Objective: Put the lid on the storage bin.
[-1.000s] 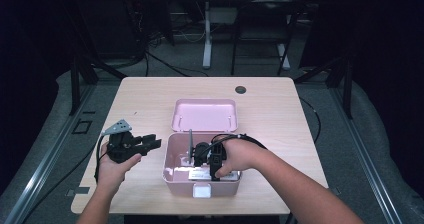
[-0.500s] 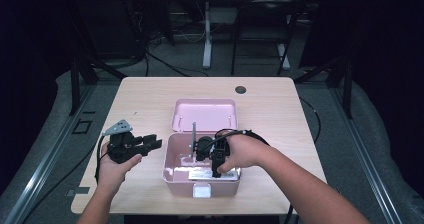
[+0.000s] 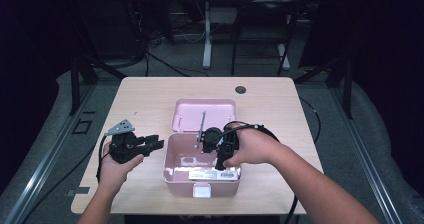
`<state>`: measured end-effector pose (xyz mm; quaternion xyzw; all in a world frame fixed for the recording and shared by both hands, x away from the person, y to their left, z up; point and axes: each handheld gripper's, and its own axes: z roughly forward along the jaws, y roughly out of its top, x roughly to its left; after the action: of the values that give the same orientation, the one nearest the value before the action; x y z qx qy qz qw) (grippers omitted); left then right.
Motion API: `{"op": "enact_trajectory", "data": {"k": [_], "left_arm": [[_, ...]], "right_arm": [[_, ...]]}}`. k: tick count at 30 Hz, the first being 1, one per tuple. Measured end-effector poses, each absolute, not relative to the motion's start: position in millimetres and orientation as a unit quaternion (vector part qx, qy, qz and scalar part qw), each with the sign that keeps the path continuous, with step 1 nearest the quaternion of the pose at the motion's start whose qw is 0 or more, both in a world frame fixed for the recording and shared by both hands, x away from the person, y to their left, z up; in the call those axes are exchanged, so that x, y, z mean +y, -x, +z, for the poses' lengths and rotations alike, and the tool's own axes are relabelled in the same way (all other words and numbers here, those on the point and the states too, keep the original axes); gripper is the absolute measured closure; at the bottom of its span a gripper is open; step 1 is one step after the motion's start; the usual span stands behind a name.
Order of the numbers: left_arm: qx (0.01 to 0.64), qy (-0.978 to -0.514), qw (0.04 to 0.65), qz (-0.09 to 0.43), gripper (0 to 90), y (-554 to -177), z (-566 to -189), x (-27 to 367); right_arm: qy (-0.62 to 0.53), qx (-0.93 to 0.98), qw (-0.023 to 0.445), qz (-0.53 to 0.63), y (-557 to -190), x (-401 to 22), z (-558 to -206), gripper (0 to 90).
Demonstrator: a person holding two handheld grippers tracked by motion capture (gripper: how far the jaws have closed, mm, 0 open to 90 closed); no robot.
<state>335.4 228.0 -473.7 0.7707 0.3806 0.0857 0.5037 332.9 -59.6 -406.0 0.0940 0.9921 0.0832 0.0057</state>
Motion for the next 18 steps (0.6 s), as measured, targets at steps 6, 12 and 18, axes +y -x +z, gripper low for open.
{"op": "enact_trajectory", "data": {"k": [6, 12, 18], "left_arm": [[0.377, -0.770, 0.507, 0.085, 61.9, -333.9, -472.4, 226.2], [0.375, -0.771, 0.508, 0.080, 61.6, -333.6, -471.7, 223.1], [0.372, -0.774, 0.506, 0.077, 60.0, -332.5, -470.9, 220.0]], "right_arm": [[-0.119, 0.985, 0.021, 0.124, -332.7, -79.5, -405.3, 59.5], [-0.149, 0.975, 0.036, 0.161, -334.5, -99.7, -405.7, 59.6], [-0.180, 0.960, 0.059, 0.204, -336.6, -113.5, -405.8, 59.1]]}}
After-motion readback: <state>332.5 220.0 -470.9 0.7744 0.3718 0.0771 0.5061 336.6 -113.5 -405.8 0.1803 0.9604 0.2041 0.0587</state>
